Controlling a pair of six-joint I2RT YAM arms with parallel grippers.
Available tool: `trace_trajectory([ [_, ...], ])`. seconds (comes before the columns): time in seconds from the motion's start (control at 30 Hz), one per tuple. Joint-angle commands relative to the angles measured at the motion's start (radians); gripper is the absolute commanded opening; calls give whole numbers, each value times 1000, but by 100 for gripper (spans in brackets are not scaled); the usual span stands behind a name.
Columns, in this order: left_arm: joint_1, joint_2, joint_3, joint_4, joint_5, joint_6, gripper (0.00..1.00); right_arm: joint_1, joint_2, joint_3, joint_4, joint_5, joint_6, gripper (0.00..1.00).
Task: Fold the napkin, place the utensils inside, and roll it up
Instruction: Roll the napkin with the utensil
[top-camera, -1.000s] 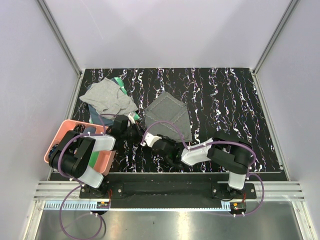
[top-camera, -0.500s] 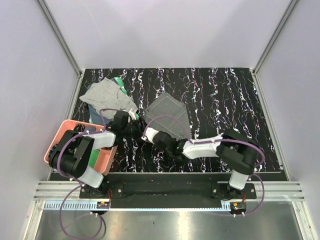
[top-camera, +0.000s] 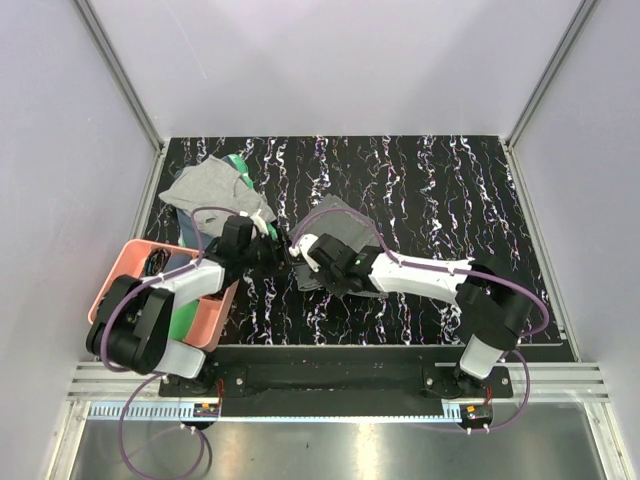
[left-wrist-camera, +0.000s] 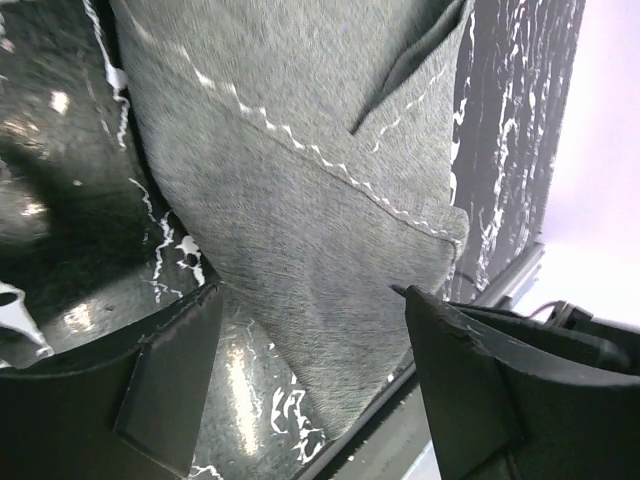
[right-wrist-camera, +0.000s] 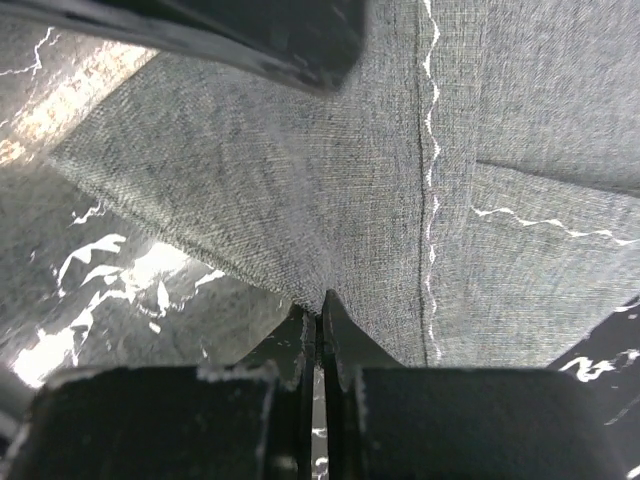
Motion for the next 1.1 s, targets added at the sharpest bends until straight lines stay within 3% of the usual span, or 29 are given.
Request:
trace_trajectory([
  [0.0, 5, -77, 8, -11, -74, 50, 77, -58, 29, 71, -134, -170, 18, 0],
  [0.37, -21, -245, -162, 150, -117, 119, 76, -135, 180, 211, -230, -442, -17, 0],
  [0.73, -136, -420, -311, 313, -218, 262, 76, -232, 343, 385, -413, -693, -56, 0],
  [0.9, -226, -429, -315, 362, -275, 355, 77, -262, 421, 439, -476, -778, -77, 0],
  [1.07, -266, -359, -294, 424, -243, 426, 77, -282, 461, 461, -497, -828, -80, 0],
])
